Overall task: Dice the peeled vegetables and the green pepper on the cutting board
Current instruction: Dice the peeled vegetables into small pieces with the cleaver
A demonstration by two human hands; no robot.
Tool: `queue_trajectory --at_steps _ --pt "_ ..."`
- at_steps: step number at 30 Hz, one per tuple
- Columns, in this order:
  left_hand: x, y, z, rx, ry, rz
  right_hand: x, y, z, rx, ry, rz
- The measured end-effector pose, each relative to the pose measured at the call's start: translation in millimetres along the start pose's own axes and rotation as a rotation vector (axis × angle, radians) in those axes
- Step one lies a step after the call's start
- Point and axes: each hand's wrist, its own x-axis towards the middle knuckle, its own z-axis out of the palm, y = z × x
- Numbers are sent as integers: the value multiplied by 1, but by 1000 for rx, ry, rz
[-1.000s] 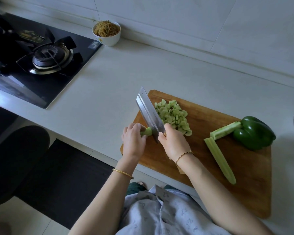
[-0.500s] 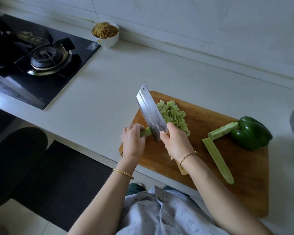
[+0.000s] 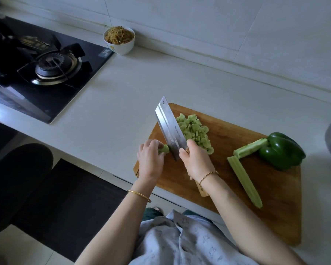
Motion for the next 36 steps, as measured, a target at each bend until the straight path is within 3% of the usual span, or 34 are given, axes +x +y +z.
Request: queue_trajectory --at_steps 7,19,36 --pt "2 0 -3 69 -19 -14 -4 -3 -9 25 15 -27" --pt "-2 -2 -10 83 -41 -22 -4 -9 5 -149 -5 -48" --pt "-1 2 -8 61 -30 -23 -7 -2 -5 -13 13 -31"
